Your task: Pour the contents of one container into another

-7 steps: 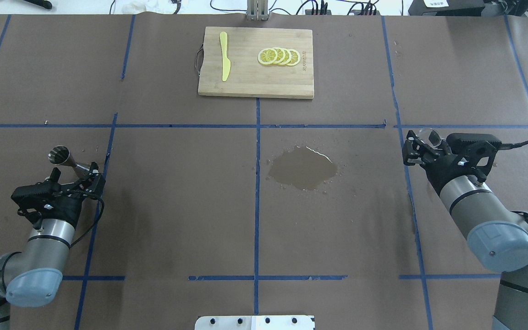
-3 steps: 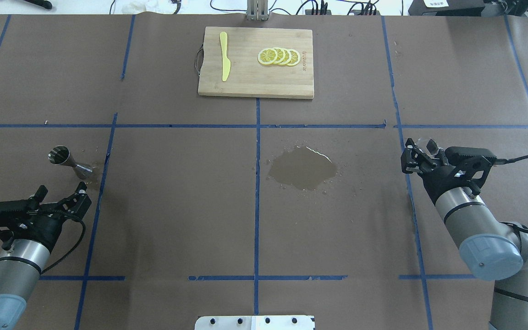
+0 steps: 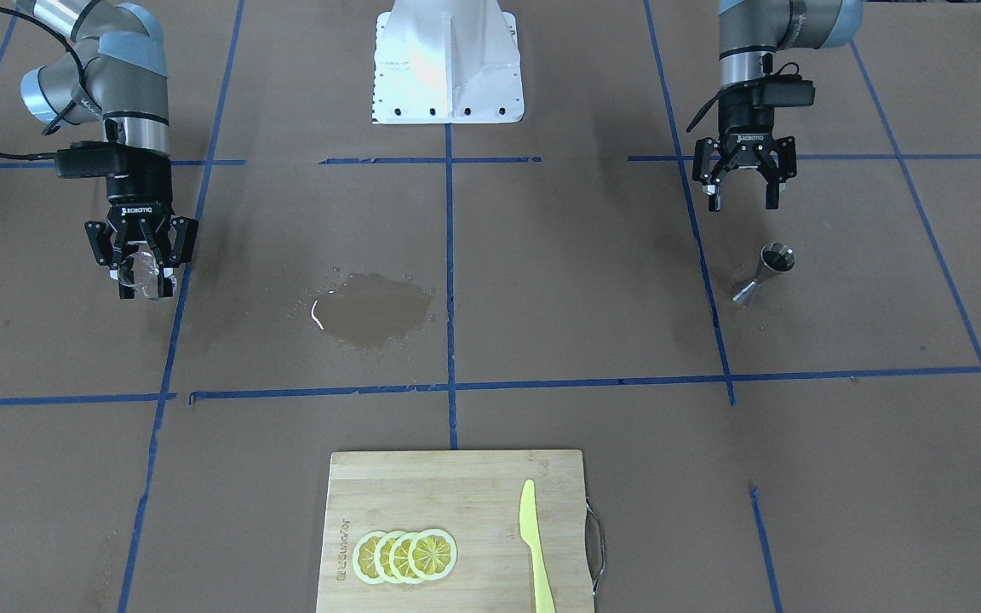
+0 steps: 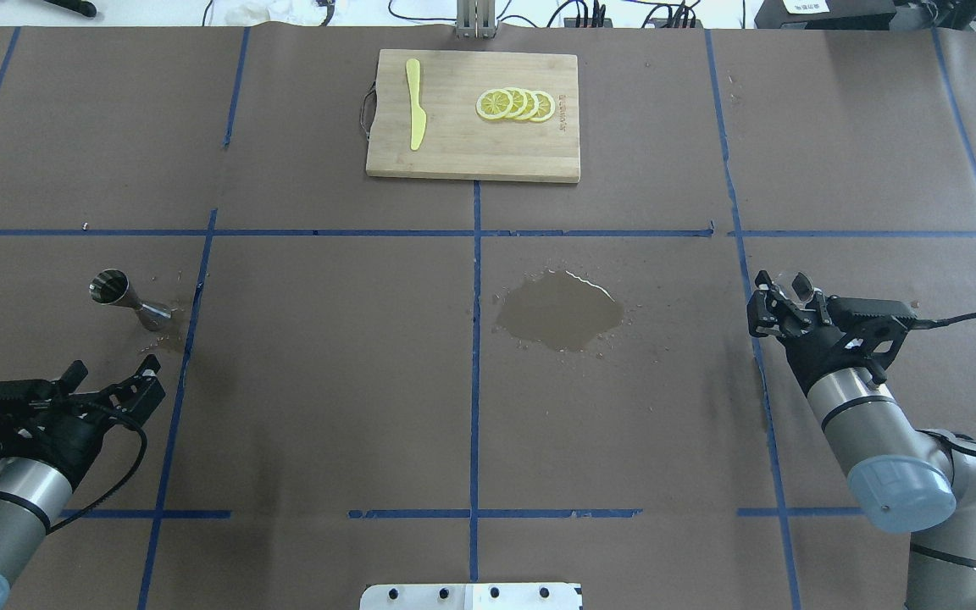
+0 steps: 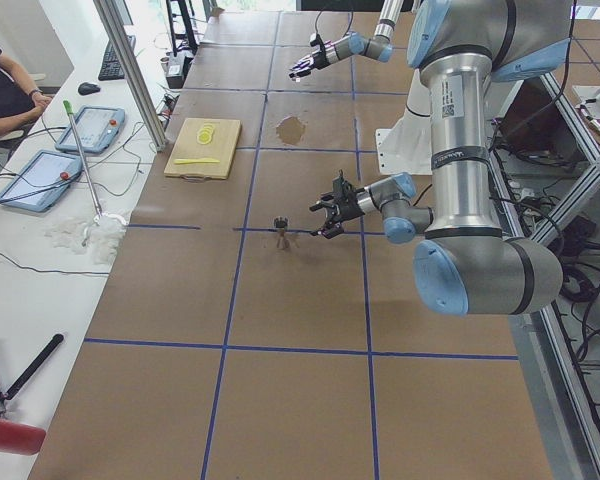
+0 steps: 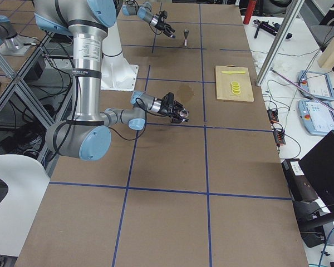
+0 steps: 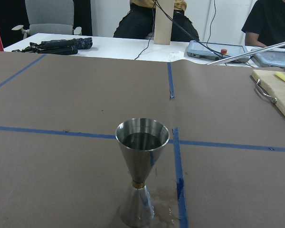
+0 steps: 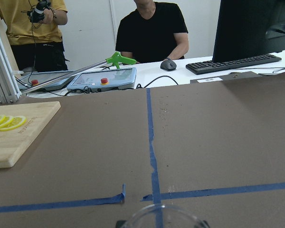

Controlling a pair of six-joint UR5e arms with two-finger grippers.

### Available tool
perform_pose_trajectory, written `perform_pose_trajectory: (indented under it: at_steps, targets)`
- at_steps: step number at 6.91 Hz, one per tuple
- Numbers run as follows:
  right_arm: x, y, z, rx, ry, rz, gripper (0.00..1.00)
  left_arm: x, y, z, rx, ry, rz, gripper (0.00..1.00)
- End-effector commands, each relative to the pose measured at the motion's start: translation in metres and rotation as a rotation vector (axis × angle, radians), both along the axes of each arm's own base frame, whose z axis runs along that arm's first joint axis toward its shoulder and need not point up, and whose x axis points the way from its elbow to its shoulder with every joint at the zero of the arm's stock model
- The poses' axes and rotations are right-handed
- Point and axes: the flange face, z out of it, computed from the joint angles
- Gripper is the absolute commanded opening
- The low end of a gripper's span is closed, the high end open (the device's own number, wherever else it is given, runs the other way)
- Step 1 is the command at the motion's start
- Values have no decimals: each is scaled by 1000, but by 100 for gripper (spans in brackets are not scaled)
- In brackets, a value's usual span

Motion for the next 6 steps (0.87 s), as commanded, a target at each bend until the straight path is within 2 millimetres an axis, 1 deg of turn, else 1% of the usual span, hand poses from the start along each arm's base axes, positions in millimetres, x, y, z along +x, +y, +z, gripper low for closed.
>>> perform_pose_trajectory:
  at_steps: [1,2,3,4,5,6]
  targets:
    - [-16,23,28,45,12,19,0,-26,8,-34,-24,56,47,100]
    - [-16,27,43,65,-1,28,0,-27,9,-41,-17,48,66,100]
    - [-16,29,52,72,21,39,0,-28,9,-41,-17,47,67,100]
    - [-20,30,57,77,35,39,0,-28,9,-43,-17,50,68,100]
    - [-21,31,56,77,35,37,0,-29,9,-43,-17,47,69,100]
    - [-21,31,56,80,45,34,29,-30,9,-44,-16,49,68,100]
